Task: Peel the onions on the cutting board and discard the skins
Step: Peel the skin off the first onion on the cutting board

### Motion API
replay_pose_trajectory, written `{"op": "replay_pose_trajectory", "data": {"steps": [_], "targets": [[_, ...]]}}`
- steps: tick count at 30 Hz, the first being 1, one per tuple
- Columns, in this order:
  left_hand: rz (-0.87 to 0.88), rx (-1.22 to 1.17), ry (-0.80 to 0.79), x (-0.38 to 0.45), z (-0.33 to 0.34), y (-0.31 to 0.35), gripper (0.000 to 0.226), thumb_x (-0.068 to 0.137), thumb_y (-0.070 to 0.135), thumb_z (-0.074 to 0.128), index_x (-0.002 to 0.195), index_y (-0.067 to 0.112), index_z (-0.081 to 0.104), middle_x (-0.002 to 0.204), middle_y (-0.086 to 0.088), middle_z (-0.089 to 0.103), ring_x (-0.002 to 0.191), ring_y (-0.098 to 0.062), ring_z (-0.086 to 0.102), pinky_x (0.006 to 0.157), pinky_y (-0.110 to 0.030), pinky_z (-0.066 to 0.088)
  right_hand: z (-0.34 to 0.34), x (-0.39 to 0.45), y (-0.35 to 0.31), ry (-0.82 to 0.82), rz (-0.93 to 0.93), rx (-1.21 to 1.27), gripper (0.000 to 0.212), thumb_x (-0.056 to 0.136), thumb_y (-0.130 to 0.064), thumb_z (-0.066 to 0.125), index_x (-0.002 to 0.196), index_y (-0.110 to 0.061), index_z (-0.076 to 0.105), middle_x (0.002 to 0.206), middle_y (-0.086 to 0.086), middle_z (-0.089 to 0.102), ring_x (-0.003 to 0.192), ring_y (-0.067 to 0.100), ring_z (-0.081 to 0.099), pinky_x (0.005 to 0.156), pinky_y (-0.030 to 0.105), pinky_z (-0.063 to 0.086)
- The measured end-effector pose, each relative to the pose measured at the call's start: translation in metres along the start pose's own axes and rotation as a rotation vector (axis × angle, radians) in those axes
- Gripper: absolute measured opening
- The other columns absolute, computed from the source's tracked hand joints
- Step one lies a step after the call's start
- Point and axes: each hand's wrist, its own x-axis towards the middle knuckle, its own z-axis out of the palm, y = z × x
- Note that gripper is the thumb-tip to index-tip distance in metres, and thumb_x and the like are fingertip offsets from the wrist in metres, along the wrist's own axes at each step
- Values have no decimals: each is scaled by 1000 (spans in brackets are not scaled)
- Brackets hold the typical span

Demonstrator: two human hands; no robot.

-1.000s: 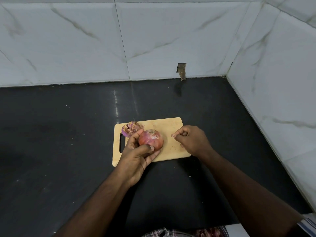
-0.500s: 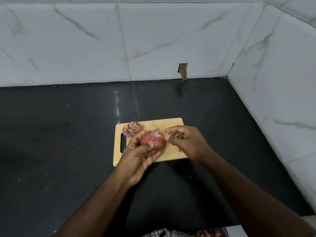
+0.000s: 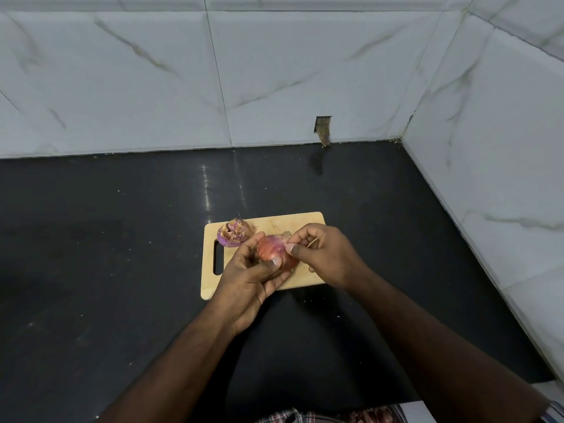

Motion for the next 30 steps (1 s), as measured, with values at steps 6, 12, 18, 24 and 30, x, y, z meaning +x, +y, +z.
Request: {"op": "replay_pose_trajectory", "data": {"steps": [6, 12, 18, 24, 30], "targets": [[21, 13, 34, 3, 1, -2, 64, 92, -12, 58, 148, 16, 46, 132, -18, 67, 109, -34, 72, 96, -49, 57, -7, -1, -3, -133, -57, -117, 5, 93, -13, 64, 89, -14, 66, 77, -12, 57, 59, -6, 51, 58, 11, 38], [30, -32, 53, 3, -1, 4, 61, 89, -8, 61, 145, 15, 50, 133, -18, 66, 108, -35, 72, 90, -44, 60, -18, -7, 9, -152, -46, -296, 4, 91, -22, 68, 86, -22, 67, 91, -5, 65, 77, 5, 58, 74, 28, 51], [-26, -23, 29, 3, -5, 1, 60, 91, -10, 56, 145, 16, 49, 128, -19, 69, 113, -42, 69, 96, -49, 56, -21, 5, 17, -15, 54, -229, 19, 85, -24, 76, 103, -30, 74, 101, -11, 71, 91, 5, 65, 79, 25, 52], [-74, 16, -39, 1, -8, 2, 54, 96, -5, 53, 145, 18, 49, 128, -23, 68, 113, -45, 68, 98, -53, 54, -10, 8, -7, -117, -104, -149, 31, 86, -25, 76, 116, -26, 72, 108, -9, 64, 80, 6, 64, 77, 19, 51], [-71, 87, -35, 0, -10, 4, 59, 89, 1, 65, 143, 20, 52, 133, -17, 67, 113, -42, 69, 90, -51, 59, -11, 10, -9, -174, -182, -162, 19, 86, -23, 76, 103, -32, 75, 104, 0, 64, 85, 8, 60, 79, 23, 51]]}}
